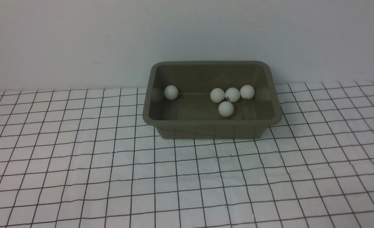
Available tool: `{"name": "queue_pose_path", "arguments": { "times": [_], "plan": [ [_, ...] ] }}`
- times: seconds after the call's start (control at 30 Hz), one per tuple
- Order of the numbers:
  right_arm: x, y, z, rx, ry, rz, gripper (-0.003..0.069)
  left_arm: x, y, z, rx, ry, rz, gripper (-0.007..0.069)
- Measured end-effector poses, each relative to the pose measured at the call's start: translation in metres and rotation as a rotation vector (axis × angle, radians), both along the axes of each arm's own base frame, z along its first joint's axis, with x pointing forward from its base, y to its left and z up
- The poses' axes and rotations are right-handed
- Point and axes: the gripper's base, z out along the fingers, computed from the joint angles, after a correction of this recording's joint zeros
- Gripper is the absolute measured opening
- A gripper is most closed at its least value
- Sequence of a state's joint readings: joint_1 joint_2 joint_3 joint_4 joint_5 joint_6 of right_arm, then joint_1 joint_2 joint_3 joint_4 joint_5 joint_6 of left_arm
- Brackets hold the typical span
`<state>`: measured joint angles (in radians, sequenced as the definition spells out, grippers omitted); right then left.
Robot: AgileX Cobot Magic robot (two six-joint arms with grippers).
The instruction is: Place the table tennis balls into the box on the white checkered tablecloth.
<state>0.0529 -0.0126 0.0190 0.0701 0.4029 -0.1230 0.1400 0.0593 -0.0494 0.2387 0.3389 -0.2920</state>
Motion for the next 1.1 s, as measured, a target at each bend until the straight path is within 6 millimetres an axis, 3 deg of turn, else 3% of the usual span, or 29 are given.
{"name": "queue_pose_path", "arguments": {
  "times": [0.4,1.1],
  "plan": [
    [0.0,0.0,0.0,0.0,-0.001,0.0,0.0495,-0.005,0.0,-0.025,-0.02,0.055,0.012,0.0521],
    [0.0,0.0,0.0,0.0,-0.001,0.0,0.0495,-0.005,-0.001,-0.027,0.075,0.089,-0.027,0.0521]
  ]
}}
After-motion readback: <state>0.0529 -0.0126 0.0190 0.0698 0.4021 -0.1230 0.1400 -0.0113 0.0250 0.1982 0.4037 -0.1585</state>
